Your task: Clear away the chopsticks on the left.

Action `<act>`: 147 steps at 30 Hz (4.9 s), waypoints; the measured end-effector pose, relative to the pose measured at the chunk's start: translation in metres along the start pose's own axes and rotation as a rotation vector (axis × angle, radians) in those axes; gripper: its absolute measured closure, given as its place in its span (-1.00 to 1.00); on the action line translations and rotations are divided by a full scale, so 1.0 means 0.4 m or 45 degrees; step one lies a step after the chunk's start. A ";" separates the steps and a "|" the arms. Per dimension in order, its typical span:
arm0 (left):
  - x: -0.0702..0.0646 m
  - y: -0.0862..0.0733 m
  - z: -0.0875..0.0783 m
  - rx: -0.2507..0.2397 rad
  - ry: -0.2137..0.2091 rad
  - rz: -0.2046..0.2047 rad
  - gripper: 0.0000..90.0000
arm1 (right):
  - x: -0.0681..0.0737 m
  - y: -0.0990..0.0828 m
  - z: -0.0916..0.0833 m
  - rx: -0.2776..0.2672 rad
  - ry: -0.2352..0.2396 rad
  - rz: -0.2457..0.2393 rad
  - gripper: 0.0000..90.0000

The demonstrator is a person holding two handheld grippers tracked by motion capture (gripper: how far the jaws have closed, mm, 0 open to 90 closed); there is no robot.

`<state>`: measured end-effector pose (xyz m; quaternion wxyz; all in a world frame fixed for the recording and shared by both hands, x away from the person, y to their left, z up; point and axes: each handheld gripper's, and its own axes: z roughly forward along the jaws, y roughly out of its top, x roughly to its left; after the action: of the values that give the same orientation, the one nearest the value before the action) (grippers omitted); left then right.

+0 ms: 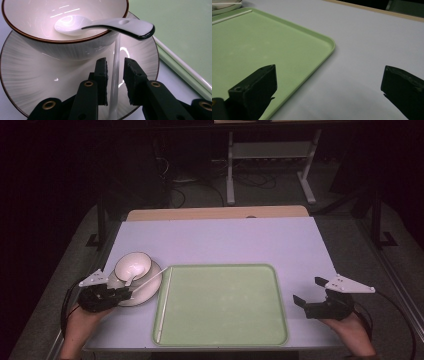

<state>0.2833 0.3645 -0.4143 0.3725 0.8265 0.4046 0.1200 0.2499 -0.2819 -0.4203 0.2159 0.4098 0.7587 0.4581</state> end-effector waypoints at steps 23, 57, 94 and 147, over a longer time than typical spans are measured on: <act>0.003 -0.013 0.029 0.111 -0.019 -0.002 0.82 | -0.002 -0.001 0.000 0.004 -0.003 0.000 -1.00; -0.072 0.029 0.015 0.025 -0.150 0.077 0.85 | 0.001 -0.005 -0.001 -0.001 0.002 -0.001 -1.00; -0.270 0.157 0.188 0.084 -0.281 0.148 0.85 | 0.001 -0.003 -0.004 -0.010 0.001 0.001 -1.00; -0.324 0.191 0.332 0.150 -0.259 0.110 0.83 | -0.005 -0.001 -0.013 -0.028 -0.002 0.008 -1.00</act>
<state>0.3106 0.1670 -0.4385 0.3569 0.8716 0.3350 0.0273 0.2472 -0.2863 -0.4183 0.2196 0.4100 0.7522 0.4668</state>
